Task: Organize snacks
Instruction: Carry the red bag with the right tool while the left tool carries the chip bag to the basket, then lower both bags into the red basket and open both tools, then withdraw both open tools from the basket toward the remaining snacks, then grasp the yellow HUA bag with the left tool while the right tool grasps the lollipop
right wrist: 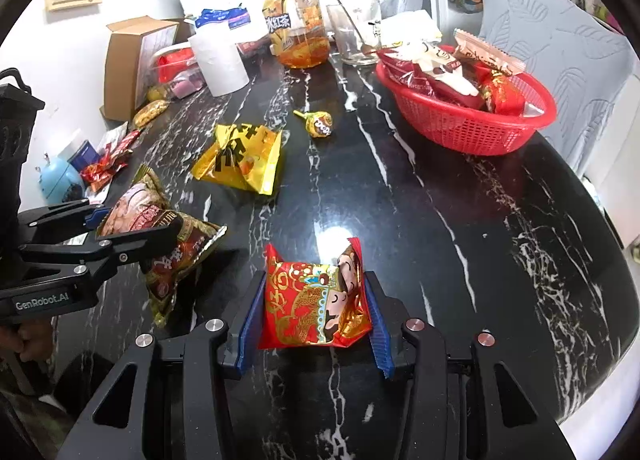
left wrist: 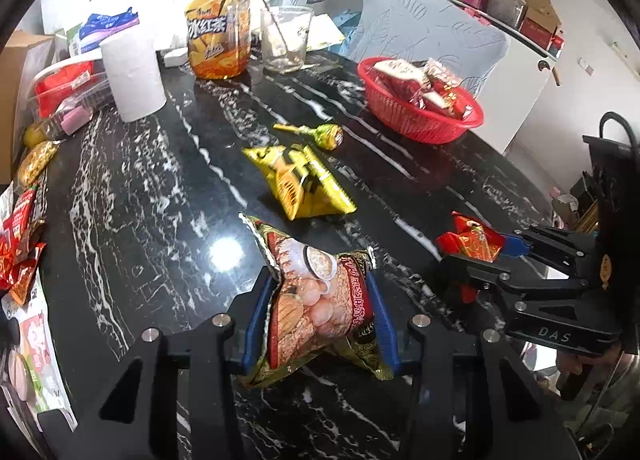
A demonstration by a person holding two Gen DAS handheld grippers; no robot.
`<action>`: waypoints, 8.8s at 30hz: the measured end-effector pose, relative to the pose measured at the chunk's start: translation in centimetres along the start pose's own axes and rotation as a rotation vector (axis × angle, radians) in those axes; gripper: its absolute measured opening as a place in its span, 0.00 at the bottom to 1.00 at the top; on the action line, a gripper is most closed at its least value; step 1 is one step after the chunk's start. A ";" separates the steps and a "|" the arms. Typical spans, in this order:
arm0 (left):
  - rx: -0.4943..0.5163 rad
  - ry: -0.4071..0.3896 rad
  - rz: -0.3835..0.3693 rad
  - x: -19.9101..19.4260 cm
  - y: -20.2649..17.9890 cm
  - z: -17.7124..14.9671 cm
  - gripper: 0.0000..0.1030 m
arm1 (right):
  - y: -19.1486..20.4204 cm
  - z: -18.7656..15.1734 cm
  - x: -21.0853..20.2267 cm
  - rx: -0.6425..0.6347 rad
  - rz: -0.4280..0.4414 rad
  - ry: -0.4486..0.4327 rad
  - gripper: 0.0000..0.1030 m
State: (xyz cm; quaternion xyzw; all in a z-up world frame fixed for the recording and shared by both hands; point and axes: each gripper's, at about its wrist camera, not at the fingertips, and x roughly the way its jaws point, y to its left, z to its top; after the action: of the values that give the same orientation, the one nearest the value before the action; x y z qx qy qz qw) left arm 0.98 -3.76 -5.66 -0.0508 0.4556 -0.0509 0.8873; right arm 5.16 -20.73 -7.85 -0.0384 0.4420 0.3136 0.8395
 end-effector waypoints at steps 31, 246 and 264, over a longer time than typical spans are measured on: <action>0.142 -0.236 -0.096 -2.1 -8.1 12.0 0.44 | -6.3 7.7 -8.9 -0.016 -0.144 -0.234 0.44; -0.217 -0.053 0.037 5.3 11.2 7.1 0.50 | 1.1 10.6 9.1 0.079 -0.103 -0.030 0.50; -0.171 0.002 -0.078 7.1 11.1 7.8 0.50 | 1.7 11.9 11.4 0.028 -0.165 -0.028 0.24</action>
State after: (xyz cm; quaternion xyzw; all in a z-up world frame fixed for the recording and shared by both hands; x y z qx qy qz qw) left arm 11.92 6.58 -8.39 -0.1440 0.4569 -0.0466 0.8765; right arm 17.41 -9.67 -8.97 -0.0586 0.4301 0.2378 0.8689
